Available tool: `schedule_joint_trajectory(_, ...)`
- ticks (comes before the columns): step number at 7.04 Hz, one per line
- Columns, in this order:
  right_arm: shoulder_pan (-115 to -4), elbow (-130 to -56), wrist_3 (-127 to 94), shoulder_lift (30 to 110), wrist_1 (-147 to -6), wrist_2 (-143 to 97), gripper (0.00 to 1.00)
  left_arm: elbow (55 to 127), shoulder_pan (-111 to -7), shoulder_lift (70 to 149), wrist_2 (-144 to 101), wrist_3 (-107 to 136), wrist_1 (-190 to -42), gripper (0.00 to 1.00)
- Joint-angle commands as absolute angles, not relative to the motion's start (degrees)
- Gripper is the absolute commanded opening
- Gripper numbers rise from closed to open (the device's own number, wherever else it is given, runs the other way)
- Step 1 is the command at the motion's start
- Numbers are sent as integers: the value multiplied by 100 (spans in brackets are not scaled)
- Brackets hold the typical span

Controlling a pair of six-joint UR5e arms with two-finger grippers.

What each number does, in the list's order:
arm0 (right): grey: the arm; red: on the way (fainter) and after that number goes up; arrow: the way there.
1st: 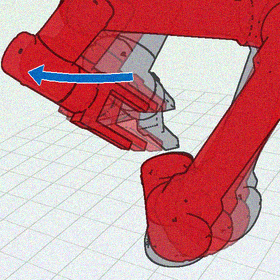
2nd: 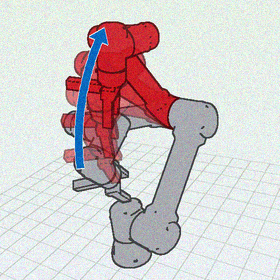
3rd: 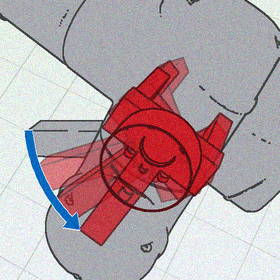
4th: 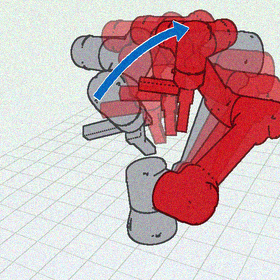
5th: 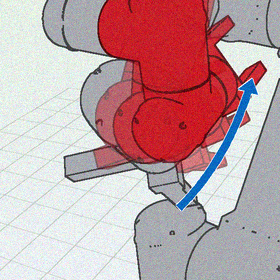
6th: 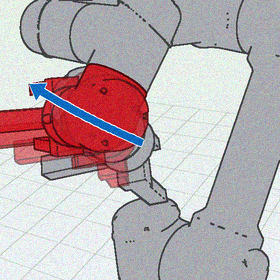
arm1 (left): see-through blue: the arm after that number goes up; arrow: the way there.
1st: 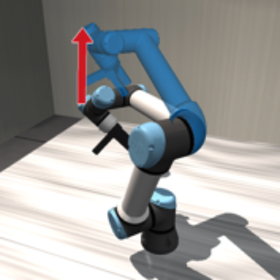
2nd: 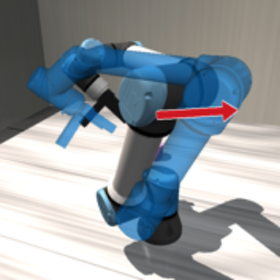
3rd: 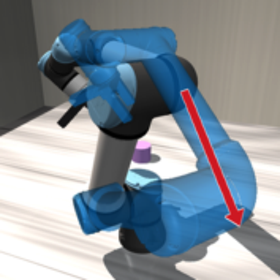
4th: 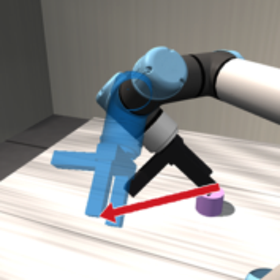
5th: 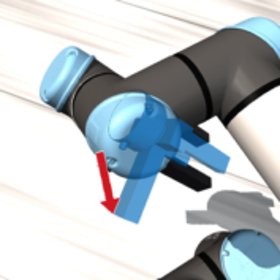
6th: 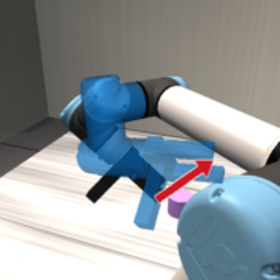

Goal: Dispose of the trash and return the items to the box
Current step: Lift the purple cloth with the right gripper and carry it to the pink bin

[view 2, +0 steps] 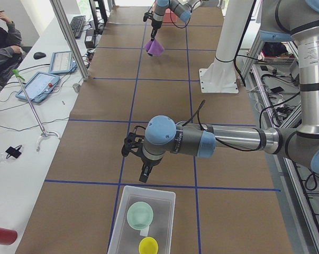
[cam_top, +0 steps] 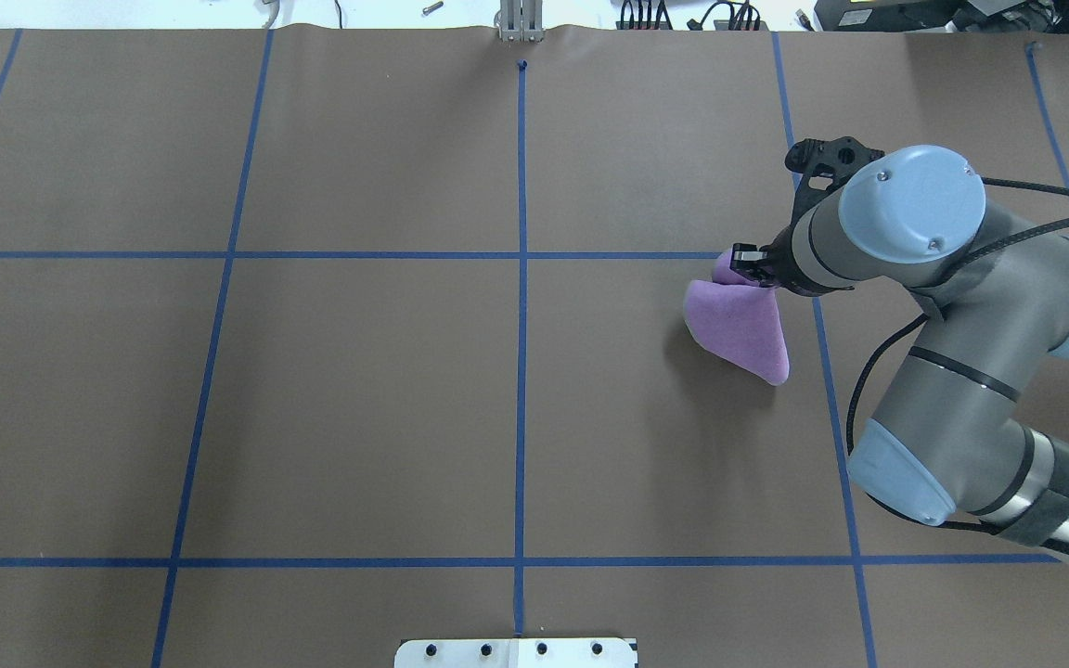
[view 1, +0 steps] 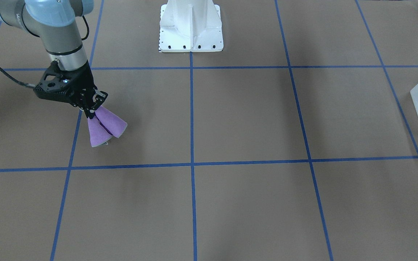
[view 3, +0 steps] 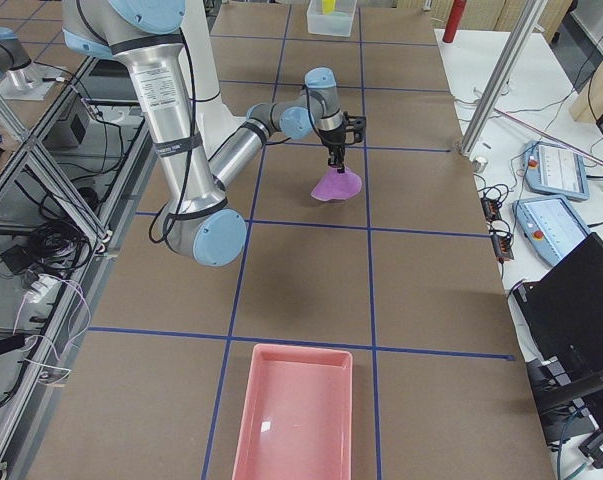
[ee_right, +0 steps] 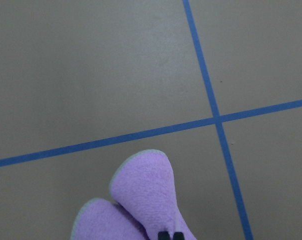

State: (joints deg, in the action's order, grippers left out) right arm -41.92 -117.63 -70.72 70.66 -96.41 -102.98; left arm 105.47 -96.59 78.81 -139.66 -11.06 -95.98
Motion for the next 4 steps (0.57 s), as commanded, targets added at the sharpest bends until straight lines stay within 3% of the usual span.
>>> schedule_joint_trajectory(1,-5014,-12243,-5888,7240,-10335,-10974,0,10538,-9659,7831,-13966,-1107,-9598,98)
schedule_joint_trajectory(4,-7067,-11850,-2632,8031,-10380,-12317,0,10529,-9650,7428,-13861,-1064,-9571,98)
